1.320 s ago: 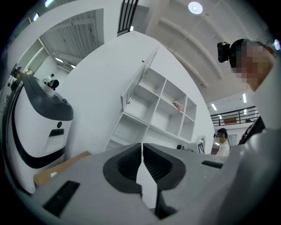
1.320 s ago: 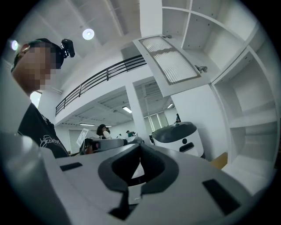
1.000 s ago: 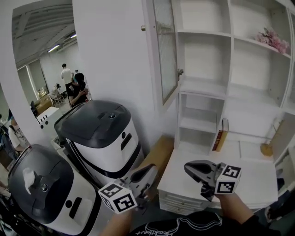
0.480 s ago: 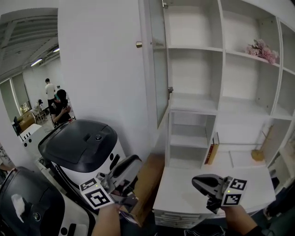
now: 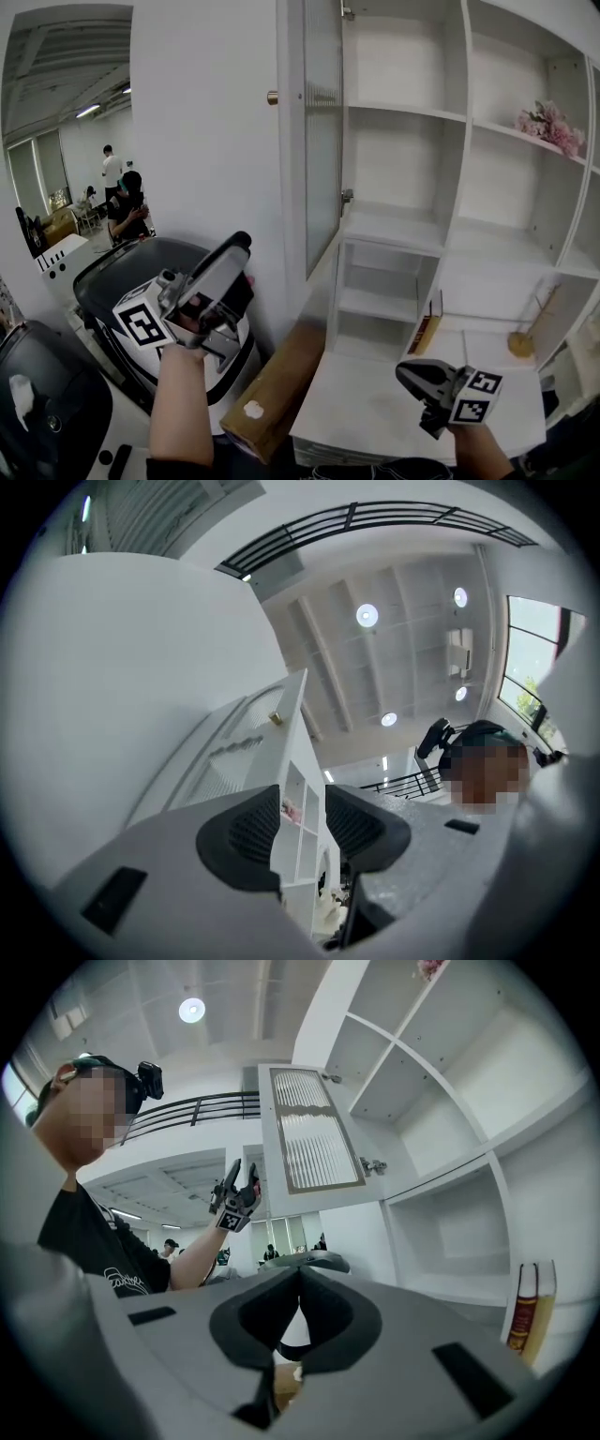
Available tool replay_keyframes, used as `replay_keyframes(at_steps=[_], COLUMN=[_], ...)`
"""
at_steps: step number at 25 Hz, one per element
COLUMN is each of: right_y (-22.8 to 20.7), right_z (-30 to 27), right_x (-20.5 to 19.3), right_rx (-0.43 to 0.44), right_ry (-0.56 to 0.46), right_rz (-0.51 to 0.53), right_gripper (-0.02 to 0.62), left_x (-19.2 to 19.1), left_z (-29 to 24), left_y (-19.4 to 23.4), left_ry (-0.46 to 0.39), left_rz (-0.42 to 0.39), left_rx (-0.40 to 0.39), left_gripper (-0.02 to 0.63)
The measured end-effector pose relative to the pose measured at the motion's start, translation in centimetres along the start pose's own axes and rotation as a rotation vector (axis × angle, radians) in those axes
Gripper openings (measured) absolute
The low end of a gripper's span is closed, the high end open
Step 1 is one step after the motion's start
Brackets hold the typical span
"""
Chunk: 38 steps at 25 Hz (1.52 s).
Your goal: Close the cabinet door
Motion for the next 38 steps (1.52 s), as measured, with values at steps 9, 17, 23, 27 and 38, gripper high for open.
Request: replay_keyframes(at_steps=[9, 17, 23, 27, 38], right_y=[-1.9, -1.7, -1.6, -1.7, -0.8], right_z=[0.0, -0.9, -1.4, -0.4, 1.1], right_x=[1.0, 3.0, 2.9, 3.1, 2.2], right_rx=[-0.004, -0.049, -0.09, -0.13, -0.186], right_ry=[-0.014, -0.056, -0.066, -0.097, -0.121], right_rz=[-0.008, 0.017, 0.018, 0.028, 0.03], right_gripper=[0.006, 0.006, 0.006, 0.006, 0.006], left_x=[6.2, 10.2, 11.3, 11.5, 11.8], left_z=[-4.5, -8.6, -10.4, -10.4, -10.7], left_y=[2.8, 5.6, 6.6, 6.6, 5.8], left_ry=[-0.067, -0.114, -0.117, -0.142, -0.136], left_rz=[0.025, 0.068, 0.067, 0.051, 0.022], left_rx=[-0.107, -0.244, -0.3, -0.319, -0.339], left_gripper=[0.138, 0.138, 0.138, 0.137, 0.126])
Point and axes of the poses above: the fingertips, and each gripper's own axes: z backward along the fingers, y to its left, x out of its top, the point moved 4 cm from there along z, backward along the fingers, and after that the axes turned 9 degrees about y, right-handed, at the moved point
